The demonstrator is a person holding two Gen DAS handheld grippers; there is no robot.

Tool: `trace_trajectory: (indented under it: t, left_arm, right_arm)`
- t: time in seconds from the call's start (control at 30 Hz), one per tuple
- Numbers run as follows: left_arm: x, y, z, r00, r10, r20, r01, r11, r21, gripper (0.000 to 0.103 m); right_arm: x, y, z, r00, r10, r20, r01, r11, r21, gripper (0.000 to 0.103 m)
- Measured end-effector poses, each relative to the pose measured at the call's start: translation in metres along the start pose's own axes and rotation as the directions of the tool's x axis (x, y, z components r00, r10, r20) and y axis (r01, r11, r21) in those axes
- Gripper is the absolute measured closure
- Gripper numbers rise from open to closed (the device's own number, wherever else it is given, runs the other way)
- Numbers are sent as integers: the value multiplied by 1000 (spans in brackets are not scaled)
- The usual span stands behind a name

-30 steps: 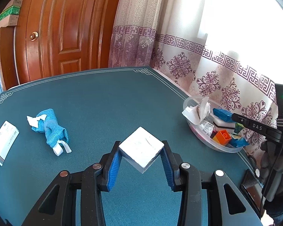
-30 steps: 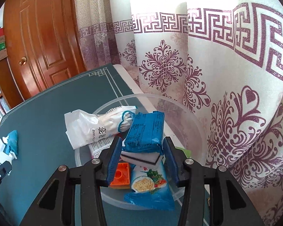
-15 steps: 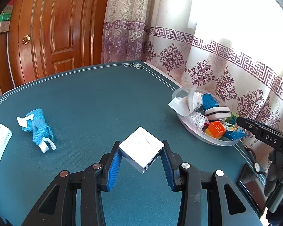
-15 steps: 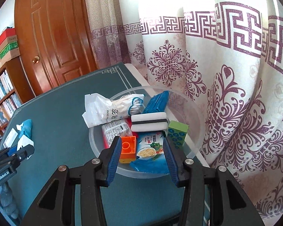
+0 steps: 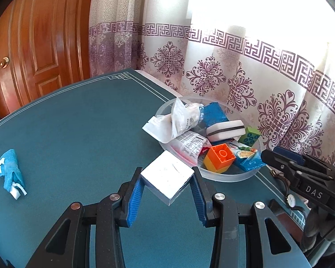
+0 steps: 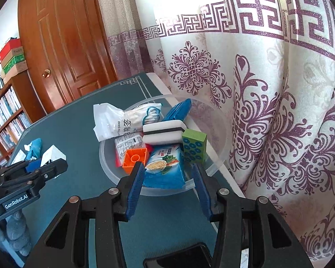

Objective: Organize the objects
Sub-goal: 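Lower the white cube into the bowl with the left tool and open it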

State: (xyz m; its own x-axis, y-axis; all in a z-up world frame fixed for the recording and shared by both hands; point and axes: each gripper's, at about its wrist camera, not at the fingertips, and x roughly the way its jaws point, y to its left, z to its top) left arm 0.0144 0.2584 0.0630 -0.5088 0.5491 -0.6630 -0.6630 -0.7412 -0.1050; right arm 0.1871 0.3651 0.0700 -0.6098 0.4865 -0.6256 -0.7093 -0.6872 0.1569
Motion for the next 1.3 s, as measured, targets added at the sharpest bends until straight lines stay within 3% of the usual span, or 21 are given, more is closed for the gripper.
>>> trace_trajectory:
  t: [0.63, 0.67, 0.77, 0.97, 1.3]
  left_arm:
    - [60, -48, 41, 997, -72, -8, 72, 996, 45, 59]
    - [63, -48, 42, 997, -71, -6, 72, 997, 41, 58]
    - [65, -44, 42, 998, -68, 4, 68, 998, 17, 40]
    - [53, -37, 38, 998, -65, 22, 65, 998, 13, 36]
    - [39, -25, 30, 999, 9, 36, -8, 1000, -5, 29]
  right_arm:
    - [-8, -19, -2, 999, 36, 32, -36, 999, 21, 56]
    - [-8, -19, -2, 999, 36, 31, -37, 999, 21, 56]
    - [-8, -19, -2, 999, 37, 29, -37, 999, 23, 56]
    - [-7, -18, -3, 999, 35, 22, -36, 999, 27, 56]
    - [-12, -10, -3, 998, 48, 32, -49, 999, 17, 56]
